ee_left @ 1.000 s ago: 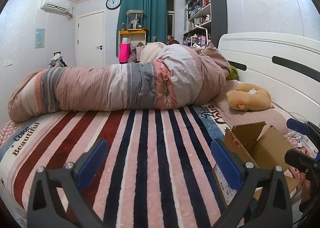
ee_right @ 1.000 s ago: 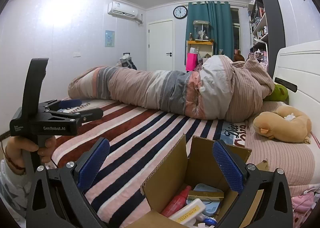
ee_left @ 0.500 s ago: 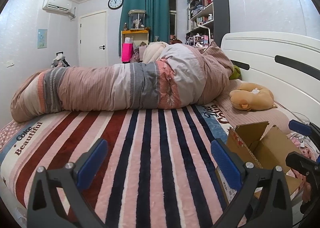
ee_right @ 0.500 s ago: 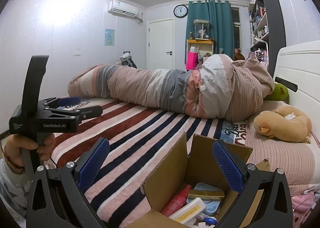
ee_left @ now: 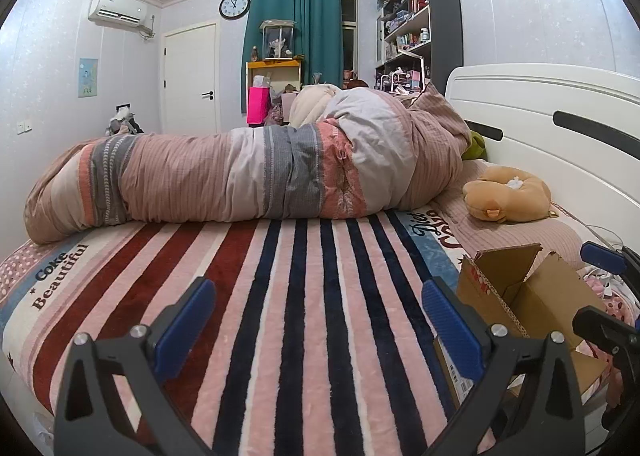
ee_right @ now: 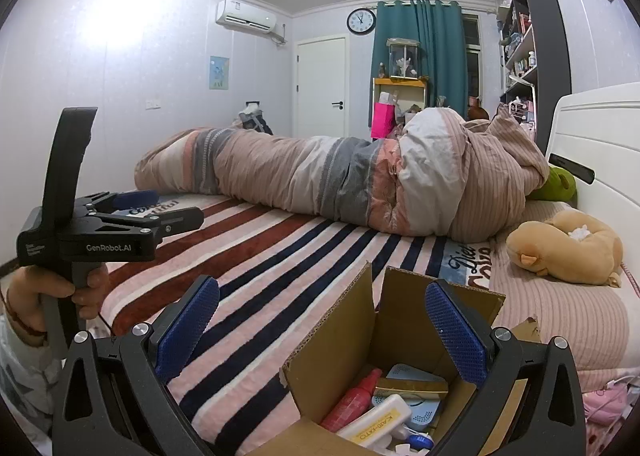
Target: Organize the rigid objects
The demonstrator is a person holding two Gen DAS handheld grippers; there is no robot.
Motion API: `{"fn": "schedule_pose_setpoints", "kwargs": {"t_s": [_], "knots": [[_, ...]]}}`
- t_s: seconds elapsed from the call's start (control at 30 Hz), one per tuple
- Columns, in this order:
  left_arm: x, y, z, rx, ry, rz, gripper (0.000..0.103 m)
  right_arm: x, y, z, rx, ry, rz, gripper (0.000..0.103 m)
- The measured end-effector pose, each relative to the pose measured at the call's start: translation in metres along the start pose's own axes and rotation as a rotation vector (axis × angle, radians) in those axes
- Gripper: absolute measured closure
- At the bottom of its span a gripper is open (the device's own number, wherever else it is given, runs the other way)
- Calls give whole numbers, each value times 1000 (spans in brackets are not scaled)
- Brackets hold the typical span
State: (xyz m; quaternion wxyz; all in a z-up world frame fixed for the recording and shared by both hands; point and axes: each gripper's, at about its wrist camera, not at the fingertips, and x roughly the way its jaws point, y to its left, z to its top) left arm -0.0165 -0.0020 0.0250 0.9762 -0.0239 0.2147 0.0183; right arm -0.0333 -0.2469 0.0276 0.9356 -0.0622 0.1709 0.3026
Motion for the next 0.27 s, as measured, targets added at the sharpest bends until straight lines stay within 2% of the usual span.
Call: {"fn": "schedule_pose_setpoints", "kwargs": {"t_s": [0.27], "knots": [[0, 1, 0, -2, 3, 1, 1, 0, -1, 0, -3, 1, -1, 0]]}}
